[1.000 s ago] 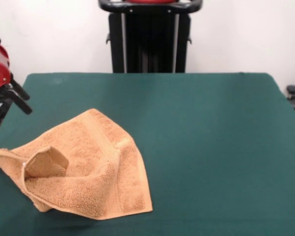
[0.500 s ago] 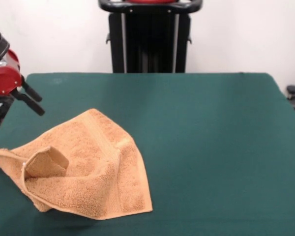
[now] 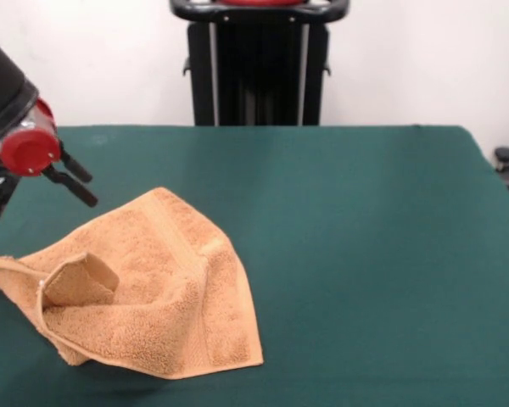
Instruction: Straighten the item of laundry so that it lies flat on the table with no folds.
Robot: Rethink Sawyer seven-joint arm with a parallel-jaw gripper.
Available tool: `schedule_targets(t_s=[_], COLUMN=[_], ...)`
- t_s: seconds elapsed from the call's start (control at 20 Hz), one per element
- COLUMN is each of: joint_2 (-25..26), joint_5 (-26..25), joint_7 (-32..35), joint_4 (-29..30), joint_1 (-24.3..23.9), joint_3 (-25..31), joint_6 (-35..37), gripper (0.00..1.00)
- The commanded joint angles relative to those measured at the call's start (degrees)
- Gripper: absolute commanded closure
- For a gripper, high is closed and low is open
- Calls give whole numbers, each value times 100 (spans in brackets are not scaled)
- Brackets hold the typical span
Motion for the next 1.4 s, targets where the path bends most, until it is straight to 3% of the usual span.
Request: schedule_targets(t_s=[0.05,0.45,0.5,1.4], joint_2=[676,711,713,852], joint_5=[167,209,190,-26], joint_7=[354,447,446,377], joint_4=[591,752,784,930], joint_1=[449,602,632,833], joint_3=[693,631,631,605], joint_6=[904,1393,1474,1723], gripper=[0,0,100,100])
